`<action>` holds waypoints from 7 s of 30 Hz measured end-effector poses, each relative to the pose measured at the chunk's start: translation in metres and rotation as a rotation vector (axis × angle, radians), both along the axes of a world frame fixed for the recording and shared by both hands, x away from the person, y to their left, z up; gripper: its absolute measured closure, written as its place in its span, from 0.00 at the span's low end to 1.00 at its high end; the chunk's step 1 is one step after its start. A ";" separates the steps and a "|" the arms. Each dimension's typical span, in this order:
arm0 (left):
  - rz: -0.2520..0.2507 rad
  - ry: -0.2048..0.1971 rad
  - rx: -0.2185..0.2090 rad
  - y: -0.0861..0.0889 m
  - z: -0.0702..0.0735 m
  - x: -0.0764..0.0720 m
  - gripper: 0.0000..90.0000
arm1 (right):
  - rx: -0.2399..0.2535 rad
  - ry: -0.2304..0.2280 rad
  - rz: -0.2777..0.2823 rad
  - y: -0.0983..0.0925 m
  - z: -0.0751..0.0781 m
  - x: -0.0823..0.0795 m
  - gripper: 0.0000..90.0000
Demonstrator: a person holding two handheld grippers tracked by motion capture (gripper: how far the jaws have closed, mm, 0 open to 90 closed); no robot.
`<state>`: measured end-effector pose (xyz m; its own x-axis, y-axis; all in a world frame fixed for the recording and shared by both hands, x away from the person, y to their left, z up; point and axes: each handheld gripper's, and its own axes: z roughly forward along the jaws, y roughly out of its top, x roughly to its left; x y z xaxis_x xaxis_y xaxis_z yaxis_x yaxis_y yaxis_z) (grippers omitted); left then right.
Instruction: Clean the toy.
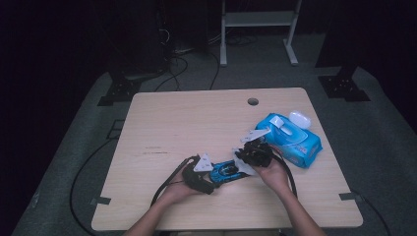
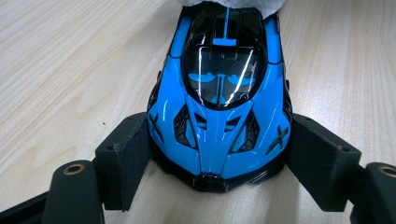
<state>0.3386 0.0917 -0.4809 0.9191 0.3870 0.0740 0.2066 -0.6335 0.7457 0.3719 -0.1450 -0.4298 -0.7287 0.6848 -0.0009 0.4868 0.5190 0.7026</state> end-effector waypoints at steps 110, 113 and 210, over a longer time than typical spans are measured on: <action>-0.028 0.051 -0.039 0.006 0.003 0.007 0.23 | 0.130 0.072 0.033 -0.051 -0.017 -0.036 0.90; -0.014 0.075 -0.087 0.010 0.008 0.010 0.23 | 0.142 0.066 0.033 -0.053 -0.019 -0.037 0.90; 0.132 0.255 -0.223 0.002 0.004 0.014 0.35 | 0.082 -0.089 0.122 -0.054 -0.026 -0.066 0.92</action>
<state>0.3522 0.0932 -0.4770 0.8381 0.4844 -0.2509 0.4730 -0.4164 0.7764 0.3062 -0.1989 -0.4554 -0.8061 0.5915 -0.0167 0.3578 0.5097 0.7824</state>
